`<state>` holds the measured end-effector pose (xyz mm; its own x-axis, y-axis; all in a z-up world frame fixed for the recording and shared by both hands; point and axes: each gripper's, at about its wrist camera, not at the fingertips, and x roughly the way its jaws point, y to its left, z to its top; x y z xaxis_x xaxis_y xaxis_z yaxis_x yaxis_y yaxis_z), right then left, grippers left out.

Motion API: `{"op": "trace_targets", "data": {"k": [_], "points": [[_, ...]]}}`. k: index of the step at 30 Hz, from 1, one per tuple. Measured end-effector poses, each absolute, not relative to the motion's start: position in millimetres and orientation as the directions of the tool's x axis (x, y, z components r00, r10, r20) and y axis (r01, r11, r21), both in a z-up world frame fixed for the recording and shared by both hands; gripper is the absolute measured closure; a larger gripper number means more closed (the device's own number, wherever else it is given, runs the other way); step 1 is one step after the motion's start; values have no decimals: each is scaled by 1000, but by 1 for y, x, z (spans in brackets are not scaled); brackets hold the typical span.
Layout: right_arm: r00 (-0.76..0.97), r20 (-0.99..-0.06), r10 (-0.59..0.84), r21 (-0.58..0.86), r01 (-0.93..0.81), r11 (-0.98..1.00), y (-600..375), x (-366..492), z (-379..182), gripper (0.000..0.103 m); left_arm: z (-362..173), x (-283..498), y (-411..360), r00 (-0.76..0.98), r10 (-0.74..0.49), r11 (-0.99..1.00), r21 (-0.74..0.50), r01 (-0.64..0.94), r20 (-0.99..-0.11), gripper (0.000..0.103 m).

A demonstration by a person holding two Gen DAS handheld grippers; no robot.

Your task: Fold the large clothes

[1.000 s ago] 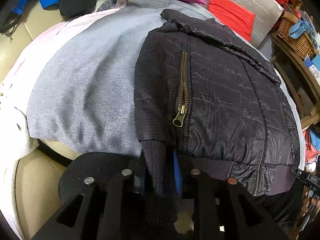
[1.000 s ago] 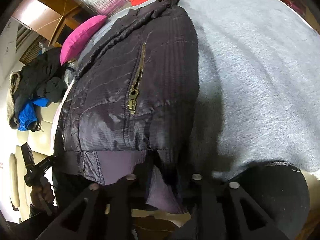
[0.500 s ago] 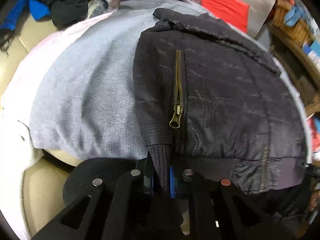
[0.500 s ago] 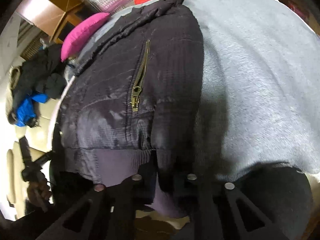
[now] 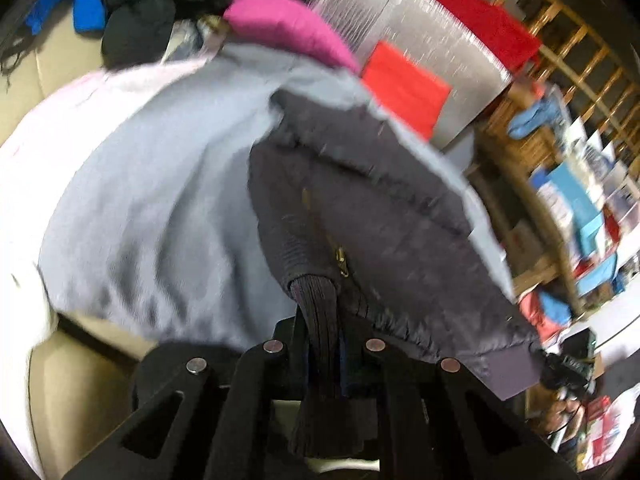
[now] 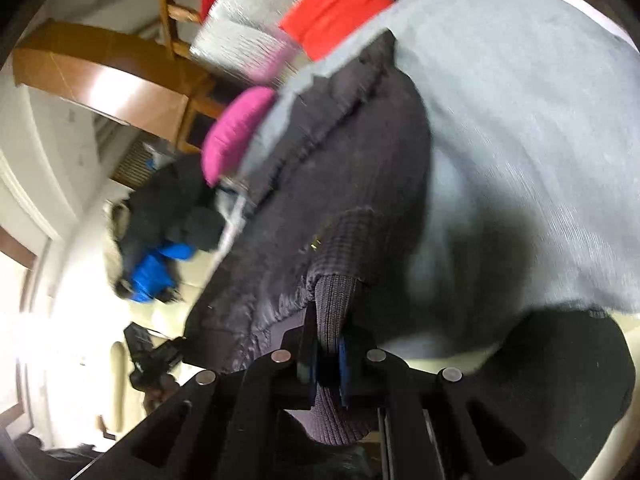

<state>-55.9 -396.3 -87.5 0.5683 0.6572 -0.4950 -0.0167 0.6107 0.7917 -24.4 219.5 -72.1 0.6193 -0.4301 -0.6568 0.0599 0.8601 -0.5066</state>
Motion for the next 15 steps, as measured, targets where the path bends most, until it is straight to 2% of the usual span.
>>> {"op": "trace_targets", "data": {"k": [6, 15], "points": [[628, -415, 658, 811, -73, 580, -402, -46, -52, 95, -43, -13, 222, 682, -428, 847, -527, 73, -593, 92], [669, -363, 648, 824, -94, 559, -409, -18, -35, 95, -19, 16, 213, 717, -432, 842, -530, 103, -547, 92]]}}
